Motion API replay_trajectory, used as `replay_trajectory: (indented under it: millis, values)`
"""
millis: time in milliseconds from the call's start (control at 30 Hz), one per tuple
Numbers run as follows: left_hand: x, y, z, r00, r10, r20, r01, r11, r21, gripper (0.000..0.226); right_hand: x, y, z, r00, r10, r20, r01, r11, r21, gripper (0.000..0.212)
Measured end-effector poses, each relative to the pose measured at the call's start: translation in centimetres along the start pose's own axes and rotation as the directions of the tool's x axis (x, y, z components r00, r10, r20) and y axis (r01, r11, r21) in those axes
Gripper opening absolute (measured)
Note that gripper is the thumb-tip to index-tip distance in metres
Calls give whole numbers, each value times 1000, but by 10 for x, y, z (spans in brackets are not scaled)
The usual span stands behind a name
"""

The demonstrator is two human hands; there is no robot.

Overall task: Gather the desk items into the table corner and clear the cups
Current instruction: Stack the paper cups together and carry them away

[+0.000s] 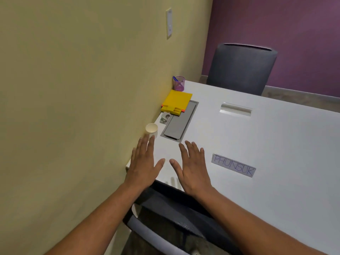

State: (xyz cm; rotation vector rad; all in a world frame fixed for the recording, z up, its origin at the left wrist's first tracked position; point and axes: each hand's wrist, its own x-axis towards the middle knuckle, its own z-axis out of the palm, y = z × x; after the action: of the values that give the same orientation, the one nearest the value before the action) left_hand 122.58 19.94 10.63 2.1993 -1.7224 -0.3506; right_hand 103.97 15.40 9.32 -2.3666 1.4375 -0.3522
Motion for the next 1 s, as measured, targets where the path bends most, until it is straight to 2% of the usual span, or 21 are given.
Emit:
replay_trajectory:
  millis: [133,267,433,600,733,867,933,1000]
  values:
    - [41,-26,14,987,-97,126,115,983,-141,96,19,11,21,998,52,32,-53,998,36,80]
    - [100,-66,41,972,-171,159,207,946,-249,97,29,26,45,989,137,55,-139,989,50,80]
    - [165,-101,91,913,-381,145,400,771,-495,100,36,28,63,965,248,83,-251,967,33,78]
    - [201,-120,137,886,-439,148,444,715,-539,123,56,22,78,954,277,113,-289,950,118,76]
    - [231,-134,164,855,-499,142,474,640,-604,132,70,20,89,954,277,116,-291,950,117,68]
    - [255,-152,184,855,-503,127,449,593,-669,121,78,23,101,951,280,132,-295,949,108,66]
    - [260,-158,186,855,-508,107,424,564,-709,99,82,26,106,946,291,141,-308,944,117,66]
    - [253,-145,172,859,-503,92,416,582,-699,77,85,26,109,941,306,143,-327,932,154,67]
